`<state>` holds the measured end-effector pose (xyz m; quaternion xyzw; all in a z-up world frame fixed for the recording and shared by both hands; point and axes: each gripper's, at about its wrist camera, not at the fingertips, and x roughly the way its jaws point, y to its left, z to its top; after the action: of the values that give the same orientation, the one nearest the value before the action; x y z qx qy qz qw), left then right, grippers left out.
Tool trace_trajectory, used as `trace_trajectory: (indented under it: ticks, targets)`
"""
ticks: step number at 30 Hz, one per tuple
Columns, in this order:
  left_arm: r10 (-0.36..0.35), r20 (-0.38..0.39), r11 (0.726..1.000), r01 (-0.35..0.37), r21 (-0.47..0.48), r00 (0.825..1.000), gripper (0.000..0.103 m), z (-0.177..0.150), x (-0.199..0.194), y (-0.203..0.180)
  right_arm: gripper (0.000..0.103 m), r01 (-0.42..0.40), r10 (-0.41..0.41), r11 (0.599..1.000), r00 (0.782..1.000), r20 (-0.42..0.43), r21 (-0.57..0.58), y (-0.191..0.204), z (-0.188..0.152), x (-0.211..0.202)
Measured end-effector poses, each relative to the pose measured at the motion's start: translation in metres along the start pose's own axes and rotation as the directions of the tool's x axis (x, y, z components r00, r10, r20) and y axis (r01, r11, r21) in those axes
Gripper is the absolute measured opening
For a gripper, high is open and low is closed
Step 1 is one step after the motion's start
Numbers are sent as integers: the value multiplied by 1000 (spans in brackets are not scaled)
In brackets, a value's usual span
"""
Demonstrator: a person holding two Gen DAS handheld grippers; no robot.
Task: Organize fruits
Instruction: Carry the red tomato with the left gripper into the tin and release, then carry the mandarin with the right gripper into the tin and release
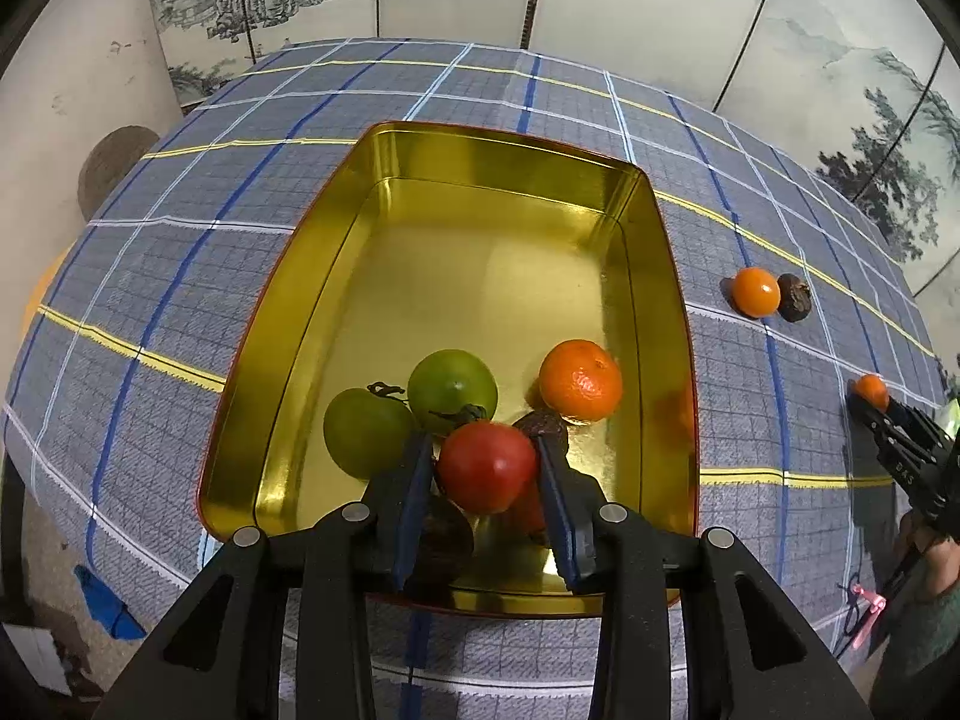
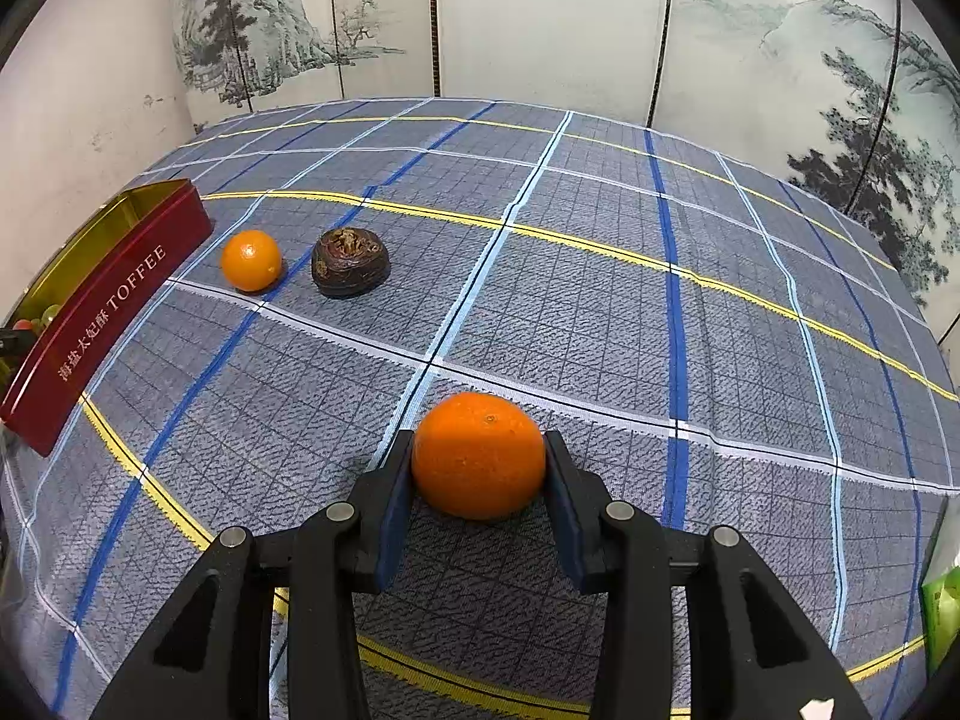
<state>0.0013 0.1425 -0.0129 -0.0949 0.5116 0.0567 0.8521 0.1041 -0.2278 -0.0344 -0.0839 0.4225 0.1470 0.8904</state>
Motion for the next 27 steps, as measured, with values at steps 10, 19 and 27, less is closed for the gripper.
trace_trajectory:
  ticks: [10,19,27]
  targets:
    - [-18,33,1000,17,16,999,45,-3,-7,-3,37,16,-16,1000,1000,-19,25,2,6,0]
    - [-18,74,1000,19,-15,997,54,-2,-21,8,37,-66,67,997,997,34,-25,41,32,-21]
    - [42,137,997,-33,-67,990,54,-1,-39,33,37,-200,209,972,975,73,-121,106,54,-39]
